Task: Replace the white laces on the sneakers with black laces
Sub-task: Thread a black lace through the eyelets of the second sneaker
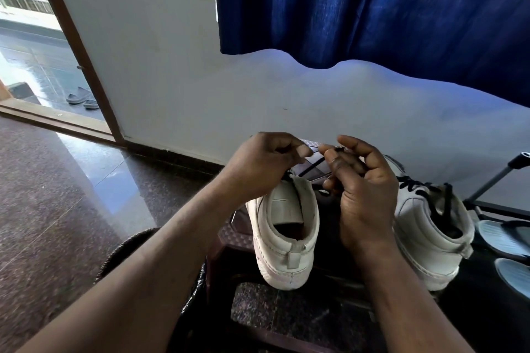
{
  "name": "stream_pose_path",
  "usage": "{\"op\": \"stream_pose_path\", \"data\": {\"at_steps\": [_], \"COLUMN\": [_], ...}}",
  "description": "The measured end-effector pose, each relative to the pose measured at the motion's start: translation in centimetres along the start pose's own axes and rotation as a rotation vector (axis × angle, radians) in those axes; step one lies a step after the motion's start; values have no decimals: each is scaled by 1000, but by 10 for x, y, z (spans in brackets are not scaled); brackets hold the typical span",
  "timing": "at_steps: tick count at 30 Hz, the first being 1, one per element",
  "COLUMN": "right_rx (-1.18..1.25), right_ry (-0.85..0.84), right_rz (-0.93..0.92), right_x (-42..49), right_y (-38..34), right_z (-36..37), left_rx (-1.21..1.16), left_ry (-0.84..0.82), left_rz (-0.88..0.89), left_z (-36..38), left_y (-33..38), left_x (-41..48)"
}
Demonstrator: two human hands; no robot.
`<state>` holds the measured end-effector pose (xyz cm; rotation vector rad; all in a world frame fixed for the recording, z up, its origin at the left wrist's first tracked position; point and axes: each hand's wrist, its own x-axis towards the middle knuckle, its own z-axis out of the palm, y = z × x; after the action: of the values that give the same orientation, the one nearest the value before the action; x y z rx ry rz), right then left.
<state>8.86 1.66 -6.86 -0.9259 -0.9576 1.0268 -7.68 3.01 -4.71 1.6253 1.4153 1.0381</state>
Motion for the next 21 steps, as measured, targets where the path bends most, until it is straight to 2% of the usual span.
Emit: {"op": "stream_pose_path", "data": {"at_steps": [4, 9, 12, 16, 21], "right_rx": [-19, 38, 115, 157, 129], "right_ry": [-25, 6, 56, 124, 77], "right_rz": [-60, -54, -11, 27, 28], "right_x": [-4, -3, 1, 9, 5], "right_y": [-6, -15, -18, -20, -20], "right_z": [3, 3, 0, -9, -7], "left_rx": [-9, -87, -44, -15, -57], "left_ry": [-115, -92, -81, -48, -26], "left_rz": [74, 156, 176, 107, 47], "left_z": [12, 8, 3, -8, -11], "left_y": [9, 17, 15, 4, -5], "left_x": [-3, -9, -10, -9, -8]}}
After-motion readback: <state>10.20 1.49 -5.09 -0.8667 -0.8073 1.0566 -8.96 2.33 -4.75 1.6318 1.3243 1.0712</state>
